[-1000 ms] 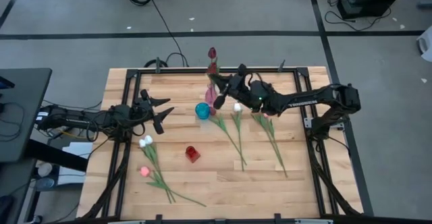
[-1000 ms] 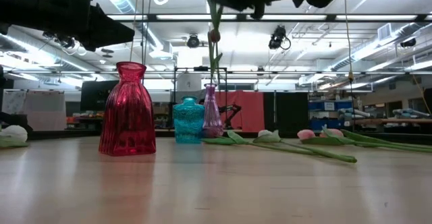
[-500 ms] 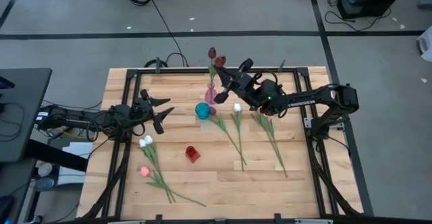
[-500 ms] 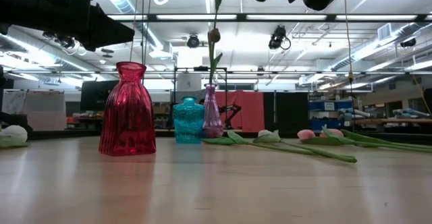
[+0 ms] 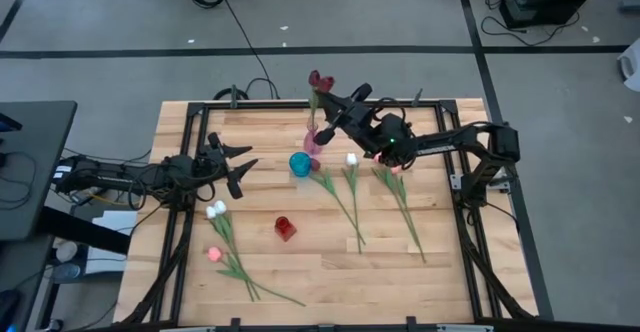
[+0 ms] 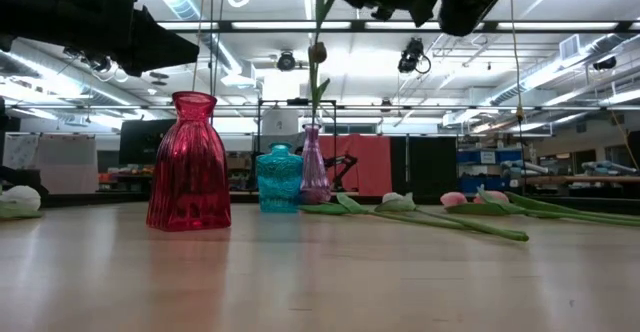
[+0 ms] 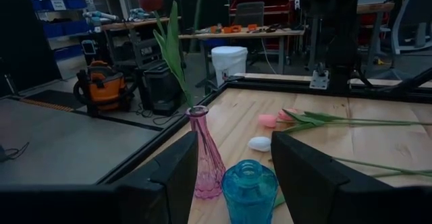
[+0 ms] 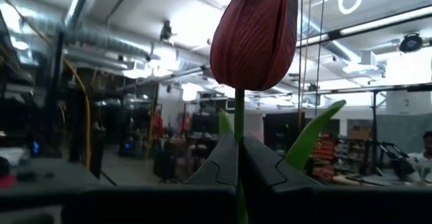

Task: Sort flowers into vase by color
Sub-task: Put the red flower into the pink vase

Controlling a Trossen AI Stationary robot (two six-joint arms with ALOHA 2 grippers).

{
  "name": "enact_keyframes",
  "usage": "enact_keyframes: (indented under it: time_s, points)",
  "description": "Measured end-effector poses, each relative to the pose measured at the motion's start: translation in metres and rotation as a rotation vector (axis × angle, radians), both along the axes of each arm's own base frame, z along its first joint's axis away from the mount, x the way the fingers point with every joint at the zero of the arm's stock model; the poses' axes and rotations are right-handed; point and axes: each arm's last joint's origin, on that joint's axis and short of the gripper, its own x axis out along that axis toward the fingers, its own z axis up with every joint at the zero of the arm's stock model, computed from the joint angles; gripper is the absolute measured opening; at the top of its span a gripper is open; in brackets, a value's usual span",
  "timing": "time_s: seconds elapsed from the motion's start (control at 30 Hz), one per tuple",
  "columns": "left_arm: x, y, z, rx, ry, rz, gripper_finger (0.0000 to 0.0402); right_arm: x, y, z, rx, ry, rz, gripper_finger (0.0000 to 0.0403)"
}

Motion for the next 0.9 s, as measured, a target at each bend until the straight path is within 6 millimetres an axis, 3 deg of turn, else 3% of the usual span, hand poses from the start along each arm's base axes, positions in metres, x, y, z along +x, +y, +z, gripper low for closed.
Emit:
enact_keyframes:
  time_s: [0.63,0.9]
  points:
    - [0.000,0.000,0.000,0.000,-0.001,0.000,0.0192,-0.010,0.014,0.018,-0.009,0.002,-0.088,0.0011]
    - [0.000,0.000,0.000,0.000,-0.001,0.000,0.0192,-0.008,0.015,0.013,0.042,0.035,-0.086,0.0011]
